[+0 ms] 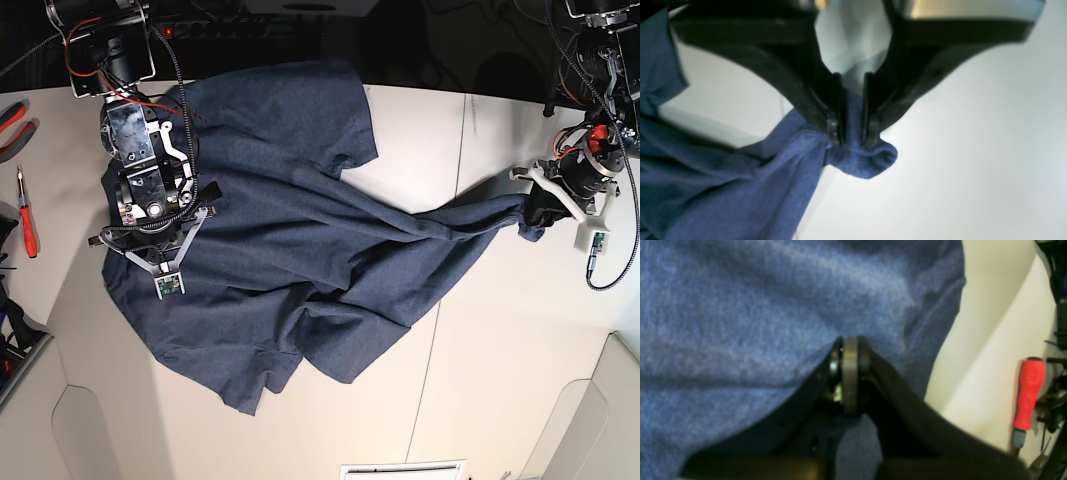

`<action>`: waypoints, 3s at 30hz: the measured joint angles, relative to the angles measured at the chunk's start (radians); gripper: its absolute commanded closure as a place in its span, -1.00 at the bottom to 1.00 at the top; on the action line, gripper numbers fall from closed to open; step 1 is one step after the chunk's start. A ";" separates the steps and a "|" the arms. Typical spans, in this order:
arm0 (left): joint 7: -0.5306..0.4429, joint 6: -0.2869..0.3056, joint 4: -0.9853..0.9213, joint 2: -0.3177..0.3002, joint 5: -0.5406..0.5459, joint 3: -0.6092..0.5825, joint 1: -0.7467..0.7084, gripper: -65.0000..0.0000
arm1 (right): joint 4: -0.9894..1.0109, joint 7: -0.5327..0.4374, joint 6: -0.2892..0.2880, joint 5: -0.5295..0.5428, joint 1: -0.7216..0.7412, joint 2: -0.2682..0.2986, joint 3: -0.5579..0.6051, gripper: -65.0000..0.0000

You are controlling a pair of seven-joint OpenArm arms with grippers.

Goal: Layout the t-shirt on the table in an organized manner, then fold the t-shirt properly
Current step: 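Drag the hem further outward with the left gripper across the table, then release the hem with the left gripper and move it back toward the shirt, then grasp the bunched shirt body with the left gripper near the middle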

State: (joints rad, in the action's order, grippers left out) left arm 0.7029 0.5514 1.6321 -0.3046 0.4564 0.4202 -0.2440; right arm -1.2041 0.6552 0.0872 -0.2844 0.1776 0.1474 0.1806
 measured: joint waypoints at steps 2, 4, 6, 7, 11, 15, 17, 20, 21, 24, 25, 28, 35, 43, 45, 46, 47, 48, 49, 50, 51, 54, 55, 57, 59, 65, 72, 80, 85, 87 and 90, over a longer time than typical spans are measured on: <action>-0.009 0.003 0.000 0.000 -0.063 0.000 -0.008 0.61 | 0.000 0.000 0.000 0.000 0.000 0.000 -0.006 1.00; -0.013 0.004 0.000 0.000 -0.130 0.000 -0.023 0.61 | 0.000 0.000 0.000 0.000 0.000 0.000 -0.016 1.00; -0.015 0.007 0.000 -0.002 -0.198 0.000 -0.040 0.61 | 0.000 -0.004 -0.001 0.005 0.001 -0.001 -0.035 1.00; -0.017 0.002 0.000 -0.009 -0.210 0.000 -0.048 0.61 | 0.002 -0.010 -0.002 0.007 0.002 -0.001 -0.046 1.00; -0.073 -0.112 0.000 -0.063 -0.216 0.000 -0.046 0.61 | 0.008 0.003 -0.005 0.008 0.018 0.000 -0.070 1.00; -0.093 -0.136 0.029 -0.075 -0.146 0.001 -0.013 0.61 | 0.011 0.008 -0.005 0.030 0.051 0.002 -0.070 1.00; -0.090 -0.130 0.037 -0.072 -0.069 0.000 0.022 0.61 | 0.011 0.008 -0.005 0.031 0.074 -0.002 -0.070 1.00; -0.095 -0.047 0.042 -0.066 0.054 0.000 0.080 0.62 | 0.007 0.009 -0.005 0.047 0.109 -0.003 -0.071 1.00; -0.099 -0.019 0.043 -0.052 0.079 0.001 0.098 0.62 | 0.002 0.011 -0.005 0.068 0.116 -0.003 -0.072 1.00; -0.089 -0.008 0.041 -0.005 0.071 -0.015 0.141 0.61 | -0.033 0.023 -0.009 0.113 0.121 -0.010 -0.071 1.00; -0.087 -0.008 0.037 -0.002 0.072 -0.031 0.156 0.61 | -0.053 0.035 -0.016 0.117 0.119 -0.013 -0.071 1.00; -0.094 -0.011 -0.008 -0.006 0.072 -0.105 0.227 0.61 | -0.122 0.083 -0.083 0.185 0.117 -0.038 -0.074 1.00; -0.154 -0.006 -0.308 0.035 -0.010 -0.337 0.413 0.61 | -0.227 0.135 -0.231 0.332 0.035 -0.167 -0.062 1.00; -0.322 -0.015 -0.594 0.058 -0.072 -0.407 0.624 0.61 | -0.229 0.114 -0.231 0.281 -0.145 -0.144 -0.026 1.00; -0.349 -0.016 -0.636 0.056 -0.101 -0.434 0.662 0.58 | -0.237 0.105 -0.231 0.288 -0.175 -0.127 -0.024 1.00; -0.362 -0.016 -0.655 0.054 -0.109 -0.455 0.680 0.51 | -0.238 0.107 -0.234 0.292 -0.186 -0.117 -0.024 1.00; -0.365 -0.016 -0.674 0.055 -0.116 -0.477 0.700 0.44 | -0.239 0.110 -0.237 0.292 -0.200 -0.109 -0.024 1.00; -0.367 -0.016 -0.690 0.056 -0.122 -0.499 0.719 0.35 | -0.239 0.112 -0.237 0.292 -0.212 -0.103 -0.024 1.00; -0.370 -0.016 -0.706 0.060 -0.122 -0.520 0.735 0.28 | -0.243 0.113 -0.237 0.292 -0.222 -0.098 -0.024 1.00; -0.382 -0.016 -0.723 0.064 -0.122 -0.538 0.748 0.24 | -0.245 0.112 -0.237 0.293 -0.232 -0.094 -0.024 1.00; -0.393 -0.018 -0.739 0.071 -0.125 -0.554 0.758 0.24 | -0.246 0.112 -0.238 0.297 -0.238 -0.091 -0.024 1.00; -0.428 -0.048 -0.785 0.100 -0.160 -0.592 0.777 0.24 | -0.249 0.137 -0.240 0.300 -0.245 -0.089 -0.024 1.00; -0.440 -0.062 -0.798 0.108 -0.170 -0.603 0.782 0.24 | -0.250 0.150 -0.240 0.300 -0.245 -0.089 -0.024 1.00; -0.443 -0.070 -0.826 0.124 -0.179 -0.620 0.795 0.24 | -0.250 0.172 -0.239 0.299 -0.245 -0.089 -0.024 1.00; -0.442 -0.072 -0.861 0.142 -0.179 -0.632 0.816 0.24 | -0.250 0.184 -0.240 0.299 -0.245 -0.089 -0.024 1.00; -0.458 -0.072 -0.986 0.196 -0.205 -0.635 0.867 0.24 | -0.250 0.186 -0.240 0.300 -0.245 -0.089 -0.024 1.00; -0.517 -0.096 -1.062 0.192 -0.267 -0.635 0.868 0.24 | -0.250 0.186 -0.240 0.299 -0.245 -0.089 -0.024 1.00; -0.521 -0.147 -1.157 0.194 -0.291 -0.635 0.864 0.63 | -0.250 0.185 -0.240 0.299 -0.245 -0.089 -0.024 1.00; -0.531 -0.146 -1.142 0.191 -0.235 -0.635 0.862 1.00 | -0.250 0.184 -0.240 0.299 -0.245 -0.089 -0.024 1.00; -0.486 -0.100 -1.101 0.182 -0.159 -0.629 0.855 1.00 | -0.250 0.183 -0.240 0.299 -0.245 -0.089 -0.024 1.00; -0.388 0.103 -0.999 0.159 -0.003 -0.579 0.833 1.00 | -0.250 0.175 -0.240 0.299 -0.247 -0.089 -0.024 1.00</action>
State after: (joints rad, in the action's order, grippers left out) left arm 0.3153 0.6540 0.6331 -0.1459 0.4530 -0.1593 0.5892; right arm -1.4540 0.8307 -0.1528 0.0151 -0.0692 0.0586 0.1570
